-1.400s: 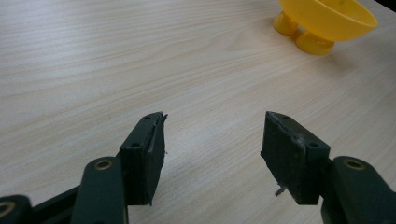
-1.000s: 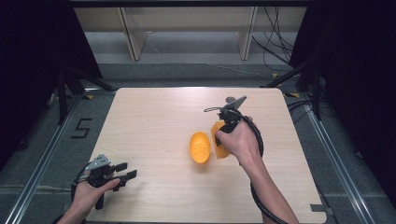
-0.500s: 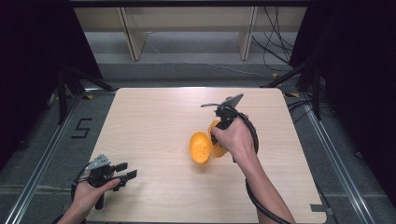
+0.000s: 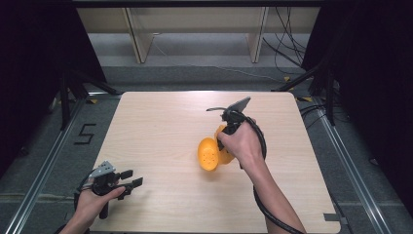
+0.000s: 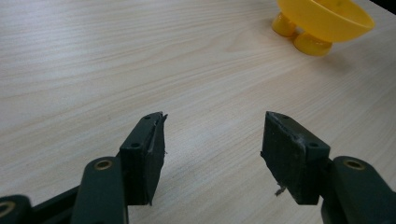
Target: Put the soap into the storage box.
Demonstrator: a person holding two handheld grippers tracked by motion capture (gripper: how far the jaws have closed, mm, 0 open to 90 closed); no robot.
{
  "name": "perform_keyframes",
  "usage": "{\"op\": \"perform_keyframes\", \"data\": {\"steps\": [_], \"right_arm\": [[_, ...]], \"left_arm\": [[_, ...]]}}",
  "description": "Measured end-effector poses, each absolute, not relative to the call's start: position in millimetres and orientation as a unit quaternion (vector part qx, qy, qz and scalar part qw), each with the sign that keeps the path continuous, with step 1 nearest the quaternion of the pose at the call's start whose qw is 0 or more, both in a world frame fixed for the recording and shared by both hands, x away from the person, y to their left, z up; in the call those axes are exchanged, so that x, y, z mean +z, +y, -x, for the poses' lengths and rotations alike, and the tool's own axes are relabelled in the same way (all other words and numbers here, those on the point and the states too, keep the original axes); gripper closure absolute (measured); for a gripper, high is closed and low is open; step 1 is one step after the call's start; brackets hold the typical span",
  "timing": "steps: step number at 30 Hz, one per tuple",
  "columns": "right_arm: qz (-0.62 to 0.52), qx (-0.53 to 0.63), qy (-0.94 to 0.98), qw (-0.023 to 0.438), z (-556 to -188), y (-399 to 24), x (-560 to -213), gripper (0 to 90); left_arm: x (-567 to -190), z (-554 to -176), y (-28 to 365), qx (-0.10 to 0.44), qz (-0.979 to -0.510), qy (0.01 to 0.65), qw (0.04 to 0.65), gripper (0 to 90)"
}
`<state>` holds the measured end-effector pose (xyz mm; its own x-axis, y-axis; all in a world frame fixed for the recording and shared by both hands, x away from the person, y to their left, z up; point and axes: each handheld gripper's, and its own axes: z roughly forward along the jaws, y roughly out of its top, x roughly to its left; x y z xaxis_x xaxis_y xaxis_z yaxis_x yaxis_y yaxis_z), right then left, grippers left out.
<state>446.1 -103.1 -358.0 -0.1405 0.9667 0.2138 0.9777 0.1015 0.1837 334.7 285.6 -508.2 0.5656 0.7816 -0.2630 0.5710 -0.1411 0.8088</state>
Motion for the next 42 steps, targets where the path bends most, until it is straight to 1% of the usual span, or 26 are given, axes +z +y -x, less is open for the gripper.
{"op": "perform_keyframes", "data": {"steps": [3,5,6,7,13,18,19,22,23,29,30,32,36,37,40,42], "right_arm": [[0.642,-0.144,-0.753,0.013,-447.6,-100.8,-359.4,61.6],[0.653,-0.139,-0.745,0.019,-447.3,-96.7,-358.5,61.6],[0.637,-0.154,-0.755,0.003,-448.1,-97.7,-362.1,61.6],[0.646,-0.139,-0.75,0.016,-448.0,-95.5,-359.4,61.6],[0.649,-0.135,-0.749,0.019,-449.6,-90.0,-361.0,61.6],[0.648,-0.142,-0.748,0.014,-451.3,-86.1,-362.1,61.6],[0.638,-0.143,-0.756,0.007,-453.1,-87.2,-364.6,61.6],[0.649,-0.134,-0.749,0.017,-453.4,-83.4,-362.6,61.6],[0.643,-0.141,-0.753,0.008,-453.9,-83.3,-364.9,61.6],[0.657,-0.131,-0.742,0.025,-455.4,-76.4,-364.0,61.6],[0.642,-0.133,-0.755,0.017,-456.6,-78.9,-365.3,61.6],[0.646,-0.129,-0.752,0.021,-456.8,-76.9,-365.2,61.6],[0.638,-0.129,-0.759,0.014,-458.0,-76.0,-366.0,61.6],[0.65,-0.124,-0.749,0.021,-457.8,-73.4,-364.8,61.6],[0.645,-0.129,-0.753,0.025,-458.4,-73.9,-366.0,61.5],[0.635,-0.124,-0.763,0.012,-459.7,-74.1,-367.7,61.6]], "left_arm": [[-508.2,-334.8,285.6,0.111,-0.746,0.453,0.475,38.9],[-508.2,-334.7,285.6,0.111,-0.746,0.453,0.475,38.8],[-508.2,-334.7,285.6,0.111,-0.746,0.453,0.475,38.8],[-508.3,-334.7,285.5,0.111,-0.746,0.452,0.476,38.9],[-508.2,-334.6,285.5,0.112,-0.745,0.453,0.476,38.9],[-508.2,-334.7,285.5,0.112,-0.746,0.452,0.476,38.8],[-508.2,-334.7,285.5,0.112,-0.745,0.452,0.477,38.8],[-508.1,-334.6,285.7,0.111,-0.747,0.452,0.476,38.8],[-508.0,-334.6,285.8,0.112,-0.746,0.452,0.476,38.9],[-508.0,-334.5,285.5,0.111,-0.745,0.452,0.477,38.9],[-508.0,-334.5,285.6,0.111,-0.746,0.452,0.477,38.8],[-507.8,-334.9,286.2,0.114,-0.748,0.448,0.477,38.8],[-507.8,-334.5,285.8,0.112,-0.746,0.452,0.477,38.9],[-508.0,-334.5,285.7,0.111,-0.745,0.454,0.477,38.9],[-507.9,-334.5,285.8,0.111,-0.745,0.453,0.477,38.9],[-507.9,-334.5,285.8,0.114,-0.745,0.453,0.477,38.9]]}}
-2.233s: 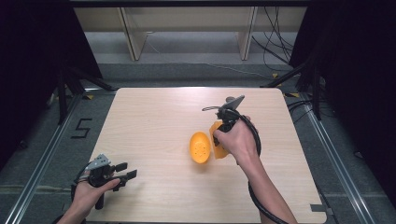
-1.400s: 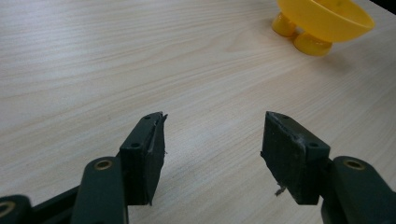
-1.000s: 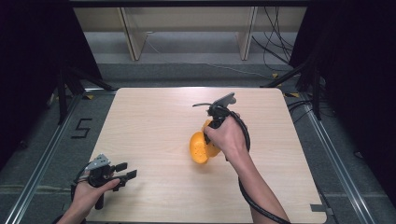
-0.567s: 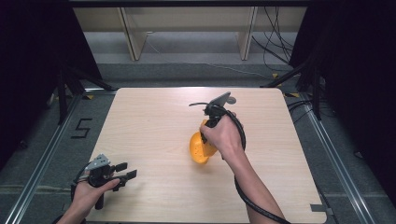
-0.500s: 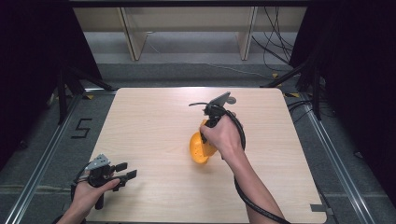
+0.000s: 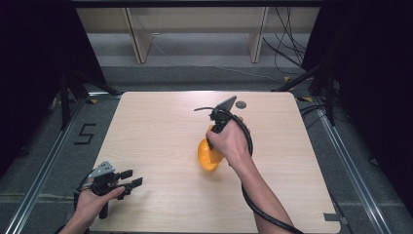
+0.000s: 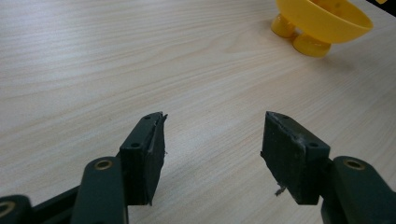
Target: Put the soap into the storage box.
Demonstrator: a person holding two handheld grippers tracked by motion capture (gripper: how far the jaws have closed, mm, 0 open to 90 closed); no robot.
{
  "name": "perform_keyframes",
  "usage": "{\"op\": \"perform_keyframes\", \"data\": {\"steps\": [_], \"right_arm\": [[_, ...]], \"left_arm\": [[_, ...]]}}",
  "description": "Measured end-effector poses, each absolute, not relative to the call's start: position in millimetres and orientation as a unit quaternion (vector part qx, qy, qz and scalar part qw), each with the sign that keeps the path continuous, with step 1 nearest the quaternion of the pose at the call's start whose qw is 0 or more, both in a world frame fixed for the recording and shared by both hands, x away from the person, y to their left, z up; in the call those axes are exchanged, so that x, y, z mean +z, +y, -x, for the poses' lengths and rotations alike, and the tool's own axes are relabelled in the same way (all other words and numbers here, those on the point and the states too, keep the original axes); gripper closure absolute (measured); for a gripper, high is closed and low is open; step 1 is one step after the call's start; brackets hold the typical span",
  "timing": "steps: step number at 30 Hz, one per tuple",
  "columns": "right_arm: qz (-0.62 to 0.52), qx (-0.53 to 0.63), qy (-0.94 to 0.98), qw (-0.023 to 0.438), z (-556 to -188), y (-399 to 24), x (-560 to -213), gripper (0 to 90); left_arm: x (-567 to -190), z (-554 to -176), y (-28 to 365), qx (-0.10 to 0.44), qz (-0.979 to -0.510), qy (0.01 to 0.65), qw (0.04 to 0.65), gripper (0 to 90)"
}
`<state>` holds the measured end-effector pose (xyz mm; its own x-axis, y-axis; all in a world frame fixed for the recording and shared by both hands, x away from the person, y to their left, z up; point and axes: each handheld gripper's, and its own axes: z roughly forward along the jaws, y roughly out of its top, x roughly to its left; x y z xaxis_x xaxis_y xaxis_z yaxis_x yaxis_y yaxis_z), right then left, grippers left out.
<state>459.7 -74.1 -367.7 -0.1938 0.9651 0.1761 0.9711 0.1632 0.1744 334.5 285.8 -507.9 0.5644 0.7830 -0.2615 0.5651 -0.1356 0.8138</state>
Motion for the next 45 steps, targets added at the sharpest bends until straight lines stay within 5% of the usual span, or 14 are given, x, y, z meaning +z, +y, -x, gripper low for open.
{"op": "perform_keyframes", "data": {"steps": [45], "right_arm": [[0.638,-0.11,-0.762,0.025,-464.4,-65.5,-374.6,61.6]], "left_arm": [[-507.9,-334.4,285.8,0.113,-0.744,0.454,0.478,38.9]]}}
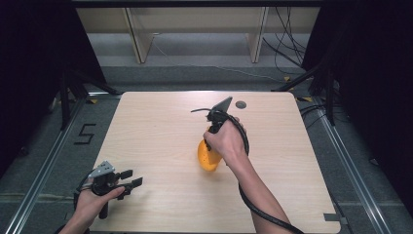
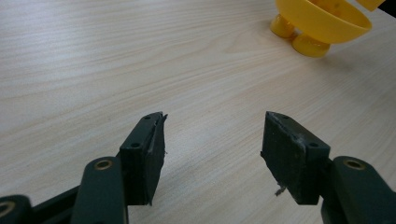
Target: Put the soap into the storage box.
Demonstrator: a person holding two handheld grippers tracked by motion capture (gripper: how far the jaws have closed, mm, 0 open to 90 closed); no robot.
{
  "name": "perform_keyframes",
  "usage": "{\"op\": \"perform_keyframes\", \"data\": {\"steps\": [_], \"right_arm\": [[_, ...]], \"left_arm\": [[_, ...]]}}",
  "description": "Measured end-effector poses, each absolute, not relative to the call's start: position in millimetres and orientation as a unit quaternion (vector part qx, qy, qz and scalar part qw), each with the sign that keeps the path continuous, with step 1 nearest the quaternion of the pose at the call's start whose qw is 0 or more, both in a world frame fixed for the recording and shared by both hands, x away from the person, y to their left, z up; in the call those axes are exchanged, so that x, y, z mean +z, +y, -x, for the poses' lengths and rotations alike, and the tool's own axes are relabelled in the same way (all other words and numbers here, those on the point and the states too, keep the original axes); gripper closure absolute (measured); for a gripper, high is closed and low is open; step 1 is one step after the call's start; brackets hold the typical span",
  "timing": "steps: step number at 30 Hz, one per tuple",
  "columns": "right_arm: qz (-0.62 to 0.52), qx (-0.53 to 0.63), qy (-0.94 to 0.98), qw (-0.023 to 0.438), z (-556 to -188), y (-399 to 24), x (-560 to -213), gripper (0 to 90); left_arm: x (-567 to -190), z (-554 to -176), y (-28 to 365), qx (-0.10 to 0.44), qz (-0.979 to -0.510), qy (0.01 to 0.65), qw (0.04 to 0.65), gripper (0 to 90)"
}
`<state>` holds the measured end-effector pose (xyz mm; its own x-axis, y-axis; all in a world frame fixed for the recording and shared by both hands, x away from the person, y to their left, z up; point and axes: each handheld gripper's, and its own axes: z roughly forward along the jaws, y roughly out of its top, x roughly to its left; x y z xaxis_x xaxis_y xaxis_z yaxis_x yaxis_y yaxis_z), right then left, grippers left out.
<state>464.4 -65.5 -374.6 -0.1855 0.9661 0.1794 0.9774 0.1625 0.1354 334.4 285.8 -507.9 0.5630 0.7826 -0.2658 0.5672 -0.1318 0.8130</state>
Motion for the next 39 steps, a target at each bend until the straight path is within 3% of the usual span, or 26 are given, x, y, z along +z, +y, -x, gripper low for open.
{"op": "perform_keyframes", "data": {"steps": [39], "right_arm": [[0.652,-0.09,-0.753,0.029,-469.5,-52.5,-384.2,61.6]], "left_arm": [[-507.1,-334.3,286.5,0.11,-0.748,0.446,0.48,38.8]]}}
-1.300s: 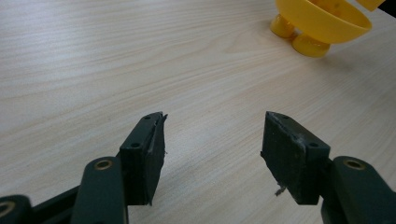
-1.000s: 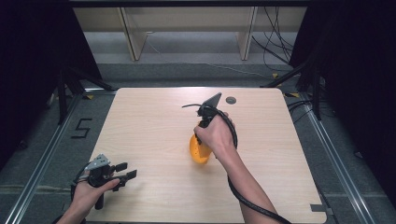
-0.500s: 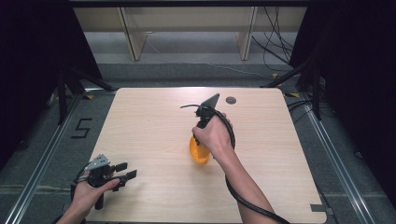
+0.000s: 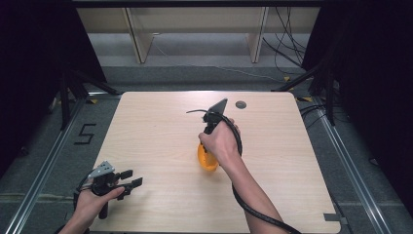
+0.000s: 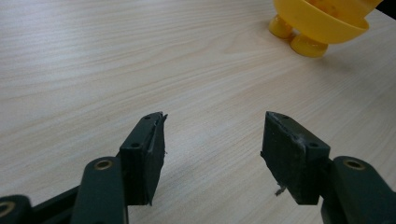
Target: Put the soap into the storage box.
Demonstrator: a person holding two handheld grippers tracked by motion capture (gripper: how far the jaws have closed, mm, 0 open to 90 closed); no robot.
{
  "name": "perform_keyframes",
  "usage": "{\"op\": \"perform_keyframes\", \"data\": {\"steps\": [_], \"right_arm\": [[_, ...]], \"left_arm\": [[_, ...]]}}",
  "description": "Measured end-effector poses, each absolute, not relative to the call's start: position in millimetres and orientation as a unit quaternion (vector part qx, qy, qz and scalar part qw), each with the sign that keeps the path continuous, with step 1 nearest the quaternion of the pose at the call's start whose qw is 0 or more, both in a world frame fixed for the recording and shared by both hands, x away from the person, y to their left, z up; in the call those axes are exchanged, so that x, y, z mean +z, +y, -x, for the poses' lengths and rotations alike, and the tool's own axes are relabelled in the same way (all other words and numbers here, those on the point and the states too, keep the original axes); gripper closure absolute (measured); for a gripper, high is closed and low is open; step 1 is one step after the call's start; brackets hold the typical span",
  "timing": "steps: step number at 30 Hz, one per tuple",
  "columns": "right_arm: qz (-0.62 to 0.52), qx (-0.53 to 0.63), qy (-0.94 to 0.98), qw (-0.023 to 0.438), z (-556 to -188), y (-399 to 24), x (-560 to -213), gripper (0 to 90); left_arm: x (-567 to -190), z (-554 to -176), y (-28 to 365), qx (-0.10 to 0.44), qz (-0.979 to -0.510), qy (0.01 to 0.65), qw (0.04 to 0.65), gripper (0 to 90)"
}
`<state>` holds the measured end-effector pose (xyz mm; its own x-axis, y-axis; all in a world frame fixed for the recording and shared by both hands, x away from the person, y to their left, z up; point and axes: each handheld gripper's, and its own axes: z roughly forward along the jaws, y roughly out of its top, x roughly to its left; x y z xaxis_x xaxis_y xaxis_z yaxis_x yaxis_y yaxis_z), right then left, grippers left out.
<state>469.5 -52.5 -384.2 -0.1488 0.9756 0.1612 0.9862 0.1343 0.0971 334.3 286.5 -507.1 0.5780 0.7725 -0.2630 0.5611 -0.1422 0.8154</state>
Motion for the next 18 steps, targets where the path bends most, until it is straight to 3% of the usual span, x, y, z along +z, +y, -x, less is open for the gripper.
{"op": "perform_keyframes", "data": {"steps": [18], "right_arm": [[0.665,-0.077,-0.742,0.021,-471.7,-48.9,-390.2,61.5]], "left_arm": [[-507.4,-334.0,286.0,0.109,-0.746,0.45,0.48,38.8]]}}
